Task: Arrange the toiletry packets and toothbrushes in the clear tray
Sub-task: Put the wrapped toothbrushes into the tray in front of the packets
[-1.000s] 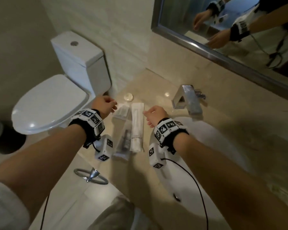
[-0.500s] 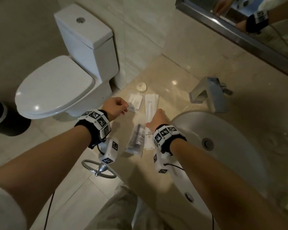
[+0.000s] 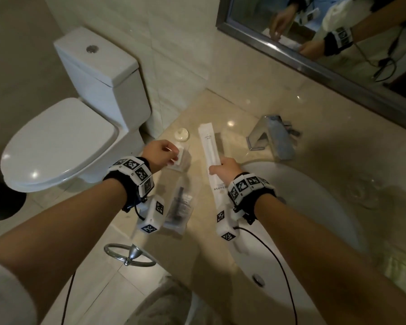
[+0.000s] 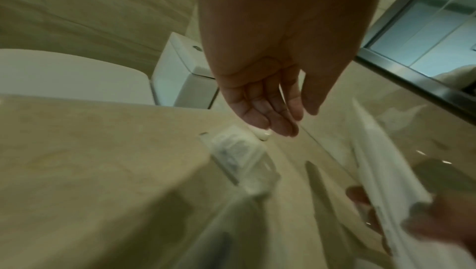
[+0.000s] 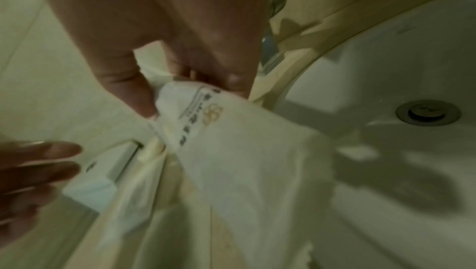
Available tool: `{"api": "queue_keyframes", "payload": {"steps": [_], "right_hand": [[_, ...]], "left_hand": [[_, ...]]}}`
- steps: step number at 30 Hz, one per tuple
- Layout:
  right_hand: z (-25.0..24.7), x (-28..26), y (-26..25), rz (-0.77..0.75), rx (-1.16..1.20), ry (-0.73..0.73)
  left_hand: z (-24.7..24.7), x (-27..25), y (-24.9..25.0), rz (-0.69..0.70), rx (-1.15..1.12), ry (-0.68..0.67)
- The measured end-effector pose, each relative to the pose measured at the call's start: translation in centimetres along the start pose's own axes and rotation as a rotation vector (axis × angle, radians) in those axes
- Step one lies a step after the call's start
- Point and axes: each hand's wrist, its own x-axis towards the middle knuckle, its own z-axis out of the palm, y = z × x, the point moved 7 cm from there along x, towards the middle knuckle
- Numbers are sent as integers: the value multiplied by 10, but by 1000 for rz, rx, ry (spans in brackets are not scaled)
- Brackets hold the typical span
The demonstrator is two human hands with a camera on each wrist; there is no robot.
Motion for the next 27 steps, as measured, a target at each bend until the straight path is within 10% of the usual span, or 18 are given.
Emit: {"api": "queue_keyframes", "payload": {"steps": [15, 27], "right_hand": [[-151, -86, 69, 5, 395, 137], [-234, -168, 191, -29, 439, 154]], "left_hand": [[184, -49, 165, 135, -191, -581], [336, -104, 210, 181, -183, -698]]}}
